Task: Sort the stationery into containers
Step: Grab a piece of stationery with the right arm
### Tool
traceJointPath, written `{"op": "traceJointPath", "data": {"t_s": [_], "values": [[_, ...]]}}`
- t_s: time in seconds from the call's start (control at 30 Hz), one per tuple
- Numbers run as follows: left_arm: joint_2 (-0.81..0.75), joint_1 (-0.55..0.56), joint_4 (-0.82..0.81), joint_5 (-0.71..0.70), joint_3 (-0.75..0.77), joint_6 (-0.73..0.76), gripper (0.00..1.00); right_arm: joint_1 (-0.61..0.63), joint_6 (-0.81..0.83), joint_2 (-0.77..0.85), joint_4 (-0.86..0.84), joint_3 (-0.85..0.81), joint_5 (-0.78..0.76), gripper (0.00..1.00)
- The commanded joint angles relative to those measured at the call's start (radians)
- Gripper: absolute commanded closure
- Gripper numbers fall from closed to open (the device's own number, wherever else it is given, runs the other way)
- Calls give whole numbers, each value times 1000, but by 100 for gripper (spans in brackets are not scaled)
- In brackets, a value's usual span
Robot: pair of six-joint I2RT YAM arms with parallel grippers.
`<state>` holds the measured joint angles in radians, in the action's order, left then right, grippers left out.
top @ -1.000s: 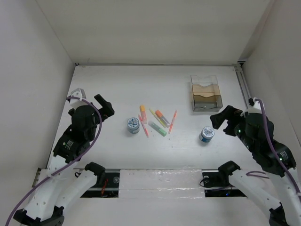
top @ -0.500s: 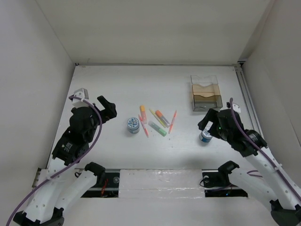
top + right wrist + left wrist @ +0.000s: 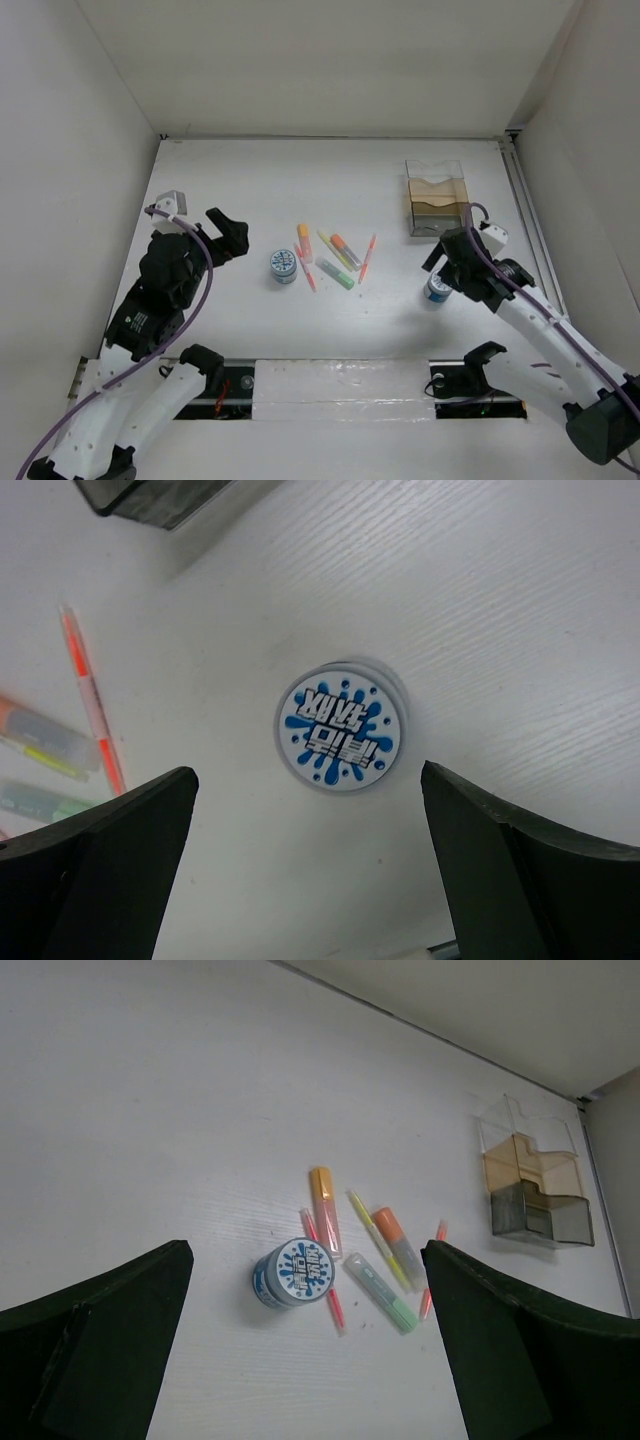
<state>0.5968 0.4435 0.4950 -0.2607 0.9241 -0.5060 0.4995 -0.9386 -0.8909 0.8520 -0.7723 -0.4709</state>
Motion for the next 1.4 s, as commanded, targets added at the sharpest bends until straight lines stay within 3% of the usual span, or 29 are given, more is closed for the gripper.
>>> {"op": "traceJointPath", "data": {"t_s": [0.0,0.27,0.83,0.97,1.13,1.23,1.33,1.37], "values": [[-20,1,-41,15,-4,14,0,-62,42,-34,-85,19,1,0],[-42,1,-41,15,-4,14,0,-171,104,-94,-152,48,121,0],[-81,1,-41,6,-4,14,0,-170,104,-252,-142,36,158,0],[-81,1,-41,-3,-4,14,0,-170,95,-306,-142,27,158,5],[-72,1,-41,-3,-4,14,0,-170,104,-293,-142,18,149,22],[-81,1,-41,-3,-4,14,0,-170,104,-284,-142,27,149,26],[-81,1,-41,-3,-4,14,0,-170,104,-284,-152,27,158,41],[-81,1,-41,-3,-4,14,0,-170,104,-284,-153,27,158,53]]}}
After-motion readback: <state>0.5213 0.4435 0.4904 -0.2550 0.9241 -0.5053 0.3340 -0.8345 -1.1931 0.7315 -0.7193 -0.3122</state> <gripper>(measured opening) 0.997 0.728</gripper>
